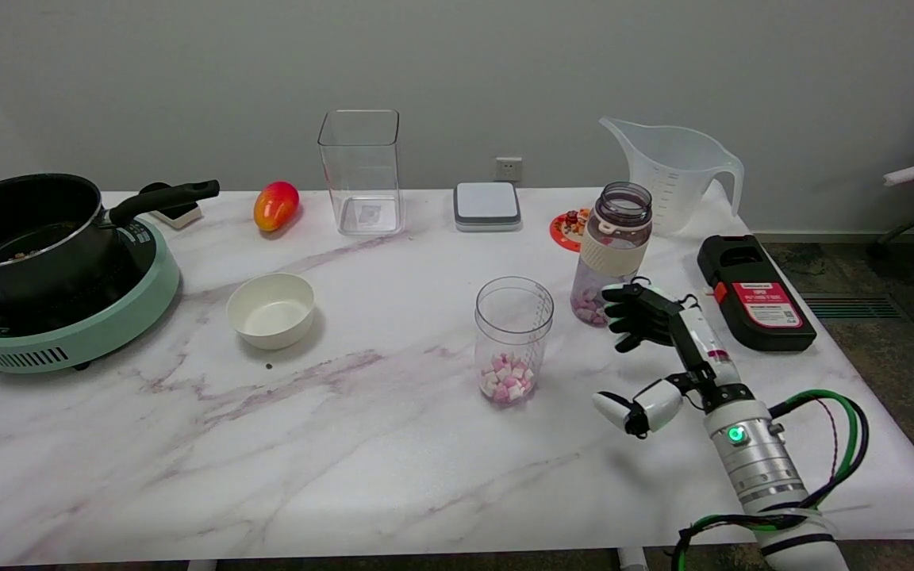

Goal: Pick up the transparent cup with candy inside.

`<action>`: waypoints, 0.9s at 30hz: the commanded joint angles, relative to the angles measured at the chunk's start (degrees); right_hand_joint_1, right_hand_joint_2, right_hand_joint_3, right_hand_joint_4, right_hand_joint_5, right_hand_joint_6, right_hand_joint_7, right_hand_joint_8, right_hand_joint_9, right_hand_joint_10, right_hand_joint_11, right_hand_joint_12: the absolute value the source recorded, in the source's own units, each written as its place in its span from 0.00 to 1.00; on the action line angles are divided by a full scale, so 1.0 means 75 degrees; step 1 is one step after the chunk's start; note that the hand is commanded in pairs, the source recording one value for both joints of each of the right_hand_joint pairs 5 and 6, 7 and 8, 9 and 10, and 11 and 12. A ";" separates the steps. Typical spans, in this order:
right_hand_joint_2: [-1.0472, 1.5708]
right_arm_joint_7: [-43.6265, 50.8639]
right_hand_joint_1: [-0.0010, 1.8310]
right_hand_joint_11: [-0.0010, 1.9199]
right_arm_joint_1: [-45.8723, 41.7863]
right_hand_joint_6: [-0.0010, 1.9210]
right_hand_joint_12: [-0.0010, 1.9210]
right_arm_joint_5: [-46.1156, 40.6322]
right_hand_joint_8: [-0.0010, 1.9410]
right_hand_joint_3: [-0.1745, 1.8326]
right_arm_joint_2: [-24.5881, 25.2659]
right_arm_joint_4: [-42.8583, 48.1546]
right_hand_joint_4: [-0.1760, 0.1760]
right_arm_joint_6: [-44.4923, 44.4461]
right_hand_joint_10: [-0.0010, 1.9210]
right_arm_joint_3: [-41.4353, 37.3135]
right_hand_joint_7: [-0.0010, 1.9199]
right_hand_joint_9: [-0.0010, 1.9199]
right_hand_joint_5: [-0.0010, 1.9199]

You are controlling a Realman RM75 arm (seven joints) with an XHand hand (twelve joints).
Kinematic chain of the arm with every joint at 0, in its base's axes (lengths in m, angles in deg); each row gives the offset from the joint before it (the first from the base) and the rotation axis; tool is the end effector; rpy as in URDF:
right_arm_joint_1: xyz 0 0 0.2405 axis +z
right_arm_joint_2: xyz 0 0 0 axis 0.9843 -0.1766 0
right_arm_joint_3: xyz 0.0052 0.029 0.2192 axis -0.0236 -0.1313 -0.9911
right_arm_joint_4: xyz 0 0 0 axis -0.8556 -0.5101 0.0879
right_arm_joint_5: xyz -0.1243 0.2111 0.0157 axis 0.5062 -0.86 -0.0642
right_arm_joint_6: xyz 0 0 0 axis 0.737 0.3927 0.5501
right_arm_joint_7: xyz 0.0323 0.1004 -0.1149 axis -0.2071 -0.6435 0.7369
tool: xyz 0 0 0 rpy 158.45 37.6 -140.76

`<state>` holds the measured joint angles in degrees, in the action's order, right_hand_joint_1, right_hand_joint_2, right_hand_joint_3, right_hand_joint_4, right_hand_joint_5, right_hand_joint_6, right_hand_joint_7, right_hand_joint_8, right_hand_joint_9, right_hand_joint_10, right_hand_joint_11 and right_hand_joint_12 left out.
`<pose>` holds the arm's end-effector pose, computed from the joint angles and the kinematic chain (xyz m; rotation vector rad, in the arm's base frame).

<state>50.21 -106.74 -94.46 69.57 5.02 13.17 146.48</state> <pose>-0.2981 -0.2507 0.3325 1.2932 -0.5437 0.9436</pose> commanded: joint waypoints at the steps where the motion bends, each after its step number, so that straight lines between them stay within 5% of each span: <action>1: 0.25 0.0098 0.72 0.46 0.0904 0.29 0.46 -0.0086 0.33 0.78 0.0066 0.0471 0.50 0.1328 0.37 0.0333 0.34 0.37 0.29; 27: 0.26 0.0107 0.72 0.43 0.1827 0.29 0.43 -0.0033 0.32 0.76 0.0181 0.0430 0.50 0.2700 0.35 0.0545 0.32 0.35 0.29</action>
<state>50.90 -96.53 -94.66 70.65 7.64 27.11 149.76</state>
